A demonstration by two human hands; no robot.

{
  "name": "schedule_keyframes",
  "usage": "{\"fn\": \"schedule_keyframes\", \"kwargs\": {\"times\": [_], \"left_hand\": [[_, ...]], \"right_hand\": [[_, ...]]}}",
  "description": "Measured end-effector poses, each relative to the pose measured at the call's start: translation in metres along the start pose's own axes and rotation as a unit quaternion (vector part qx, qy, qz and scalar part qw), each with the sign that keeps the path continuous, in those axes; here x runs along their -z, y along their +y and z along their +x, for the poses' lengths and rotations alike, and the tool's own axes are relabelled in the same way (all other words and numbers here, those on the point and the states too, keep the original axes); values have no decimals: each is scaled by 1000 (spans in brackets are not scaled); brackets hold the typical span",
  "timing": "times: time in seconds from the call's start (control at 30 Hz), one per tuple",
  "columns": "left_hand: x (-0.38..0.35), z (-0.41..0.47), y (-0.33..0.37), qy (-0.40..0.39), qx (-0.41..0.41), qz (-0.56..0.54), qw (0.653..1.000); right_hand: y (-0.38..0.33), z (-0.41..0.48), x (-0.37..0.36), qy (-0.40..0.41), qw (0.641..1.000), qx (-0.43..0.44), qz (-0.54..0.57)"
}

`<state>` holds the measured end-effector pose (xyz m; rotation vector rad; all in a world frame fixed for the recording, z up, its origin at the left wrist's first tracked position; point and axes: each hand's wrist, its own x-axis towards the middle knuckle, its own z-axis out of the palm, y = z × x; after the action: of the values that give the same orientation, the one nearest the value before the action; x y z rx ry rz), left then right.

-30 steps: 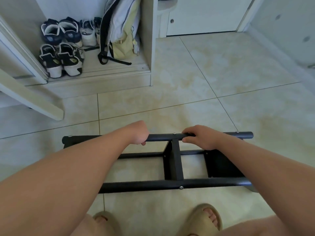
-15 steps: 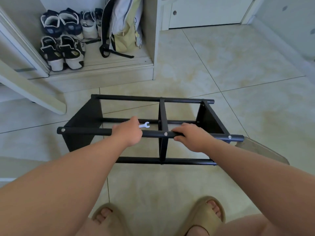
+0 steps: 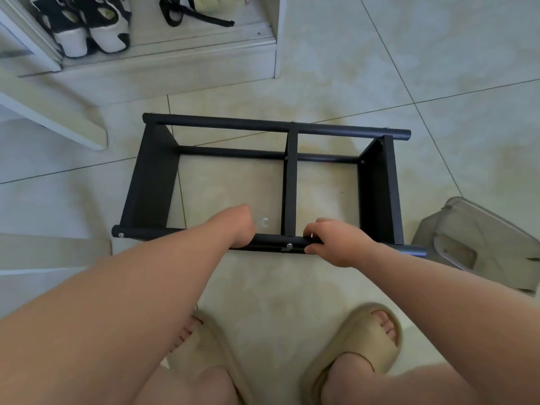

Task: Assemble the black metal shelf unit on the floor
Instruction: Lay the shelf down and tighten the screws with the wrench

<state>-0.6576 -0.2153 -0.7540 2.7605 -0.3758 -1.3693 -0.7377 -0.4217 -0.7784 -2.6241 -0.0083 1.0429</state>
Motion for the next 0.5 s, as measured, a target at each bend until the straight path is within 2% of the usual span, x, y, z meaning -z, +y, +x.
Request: {"fn": "schedule_keyframes", "kwargs": {"times": [0.1,0.2,0.33,0.4,0.5], "left_hand": [[9,2,6,3,-29,29,999],[30,6,10,34,-74,42,996],[59,9,9,70,-120,87,986],[60,12,3,52,-143,95,984],[47,22,-17,14,-155,45,987]], "right_hand": [[0,1,5,4,1000,-13,-2],[-2,1,7,51,996,25,-64],[-10,9,-1,94,991,35,-84],[-12,17,-4,107,988,44,-107],[-9,28,-7,111,983,61,-136]]}}
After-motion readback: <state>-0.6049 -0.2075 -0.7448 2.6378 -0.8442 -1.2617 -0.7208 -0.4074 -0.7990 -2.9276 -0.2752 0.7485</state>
